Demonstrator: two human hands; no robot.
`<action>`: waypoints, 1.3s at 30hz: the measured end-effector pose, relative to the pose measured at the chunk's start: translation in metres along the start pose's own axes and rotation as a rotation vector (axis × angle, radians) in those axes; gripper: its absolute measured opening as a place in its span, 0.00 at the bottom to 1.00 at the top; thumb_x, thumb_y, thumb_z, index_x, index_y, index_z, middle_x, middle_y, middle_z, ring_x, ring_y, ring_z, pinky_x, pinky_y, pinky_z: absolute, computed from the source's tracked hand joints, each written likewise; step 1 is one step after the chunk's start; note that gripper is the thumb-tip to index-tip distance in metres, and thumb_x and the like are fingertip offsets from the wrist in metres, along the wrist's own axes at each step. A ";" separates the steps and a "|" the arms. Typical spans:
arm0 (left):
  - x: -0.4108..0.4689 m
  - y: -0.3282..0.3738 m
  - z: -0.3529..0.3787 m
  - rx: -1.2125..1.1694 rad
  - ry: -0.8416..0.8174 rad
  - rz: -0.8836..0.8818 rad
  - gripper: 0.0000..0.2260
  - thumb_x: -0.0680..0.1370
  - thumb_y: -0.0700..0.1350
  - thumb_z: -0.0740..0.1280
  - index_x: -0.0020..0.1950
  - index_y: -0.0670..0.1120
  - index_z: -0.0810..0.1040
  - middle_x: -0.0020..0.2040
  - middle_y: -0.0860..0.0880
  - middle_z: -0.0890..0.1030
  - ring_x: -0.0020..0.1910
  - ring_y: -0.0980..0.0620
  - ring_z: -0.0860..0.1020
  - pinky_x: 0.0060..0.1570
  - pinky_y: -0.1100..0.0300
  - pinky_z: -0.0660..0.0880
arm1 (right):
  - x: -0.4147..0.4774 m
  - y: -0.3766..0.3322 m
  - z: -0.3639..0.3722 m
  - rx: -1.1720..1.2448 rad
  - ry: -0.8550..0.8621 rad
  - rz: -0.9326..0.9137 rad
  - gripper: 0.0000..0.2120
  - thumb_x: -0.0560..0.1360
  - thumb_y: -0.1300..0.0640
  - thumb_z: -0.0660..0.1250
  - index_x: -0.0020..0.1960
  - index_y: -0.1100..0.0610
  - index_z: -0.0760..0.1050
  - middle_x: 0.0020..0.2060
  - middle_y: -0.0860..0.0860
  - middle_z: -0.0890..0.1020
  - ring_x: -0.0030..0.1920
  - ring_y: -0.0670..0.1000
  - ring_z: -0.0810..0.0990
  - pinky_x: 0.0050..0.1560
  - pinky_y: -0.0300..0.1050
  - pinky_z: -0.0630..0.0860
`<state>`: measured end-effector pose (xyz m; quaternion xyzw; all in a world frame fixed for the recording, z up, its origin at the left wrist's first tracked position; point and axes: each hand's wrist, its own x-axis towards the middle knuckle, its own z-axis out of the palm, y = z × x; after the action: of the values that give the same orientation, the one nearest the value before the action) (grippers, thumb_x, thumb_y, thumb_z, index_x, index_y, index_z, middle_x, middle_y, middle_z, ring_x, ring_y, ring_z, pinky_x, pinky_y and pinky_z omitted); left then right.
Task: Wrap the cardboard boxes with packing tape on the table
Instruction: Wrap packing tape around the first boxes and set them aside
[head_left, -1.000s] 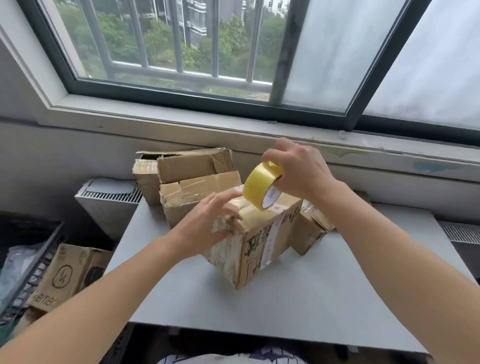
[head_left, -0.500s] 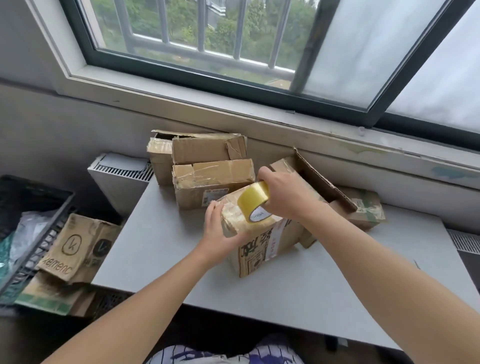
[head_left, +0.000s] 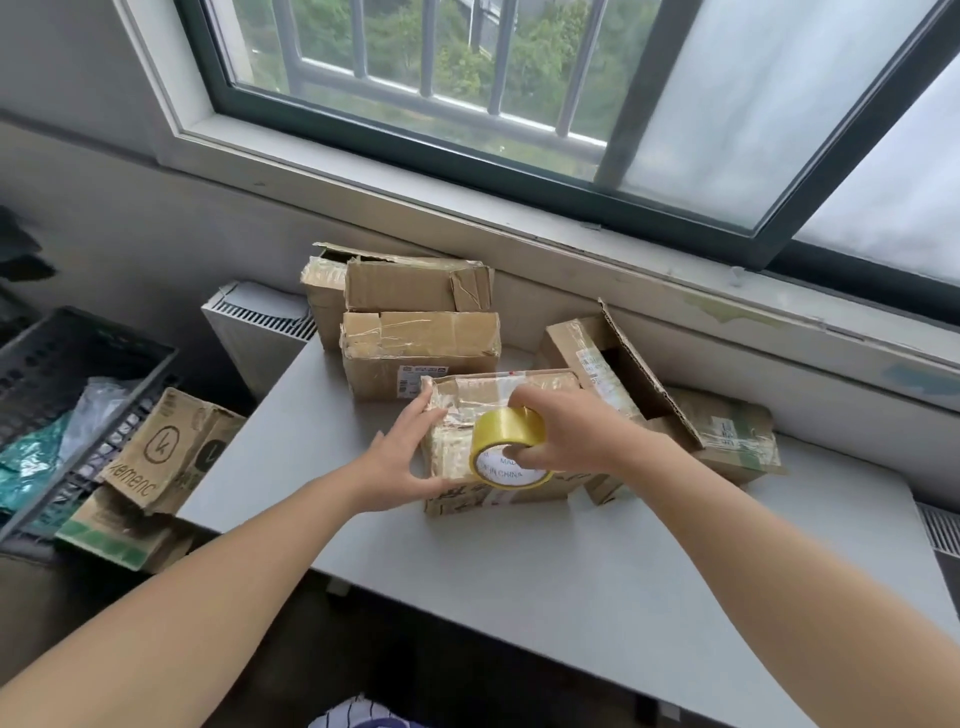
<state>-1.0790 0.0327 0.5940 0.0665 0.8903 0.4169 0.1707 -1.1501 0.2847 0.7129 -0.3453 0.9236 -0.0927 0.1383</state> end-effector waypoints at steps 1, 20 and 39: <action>0.001 0.003 0.000 0.021 0.007 0.001 0.46 0.74 0.59 0.74 0.84 0.56 0.51 0.76 0.75 0.33 0.81 0.60 0.48 0.80 0.38 0.48 | 0.000 -0.001 -0.003 -0.036 0.019 -0.032 0.23 0.74 0.41 0.72 0.63 0.50 0.72 0.42 0.45 0.76 0.46 0.54 0.74 0.44 0.47 0.68; 0.020 0.014 0.024 -0.351 0.239 -0.032 0.49 0.70 0.45 0.82 0.82 0.48 0.53 0.72 0.55 0.68 0.67 0.69 0.68 0.71 0.66 0.67 | 0.049 -0.046 -0.022 -0.086 0.142 -0.381 0.22 0.69 0.54 0.76 0.60 0.57 0.75 0.51 0.52 0.81 0.42 0.53 0.73 0.39 0.47 0.65; 0.025 -0.020 -0.007 -0.135 0.098 0.000 0.40 0.68 0.65 0.77 0.73 0.66 0.60 0.77 0.76 0.48 0.80 0.56 0.55 0.79 0.34 0.51 | -0.001 0.077 -0.028 -0.069 -0.107 -0.032 0.31 0.69 0.24 0.63 0.53 0.50 0.75 0.33 0.43 0.74 0.38 0.47 0.73 0.39 0.45 0.67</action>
<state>-1.1041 0.0214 0.5768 0.0341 0.8674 0.4788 0.1309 -1.2058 0.3444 0.7194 -0.3689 0.9120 -0.0444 0.1738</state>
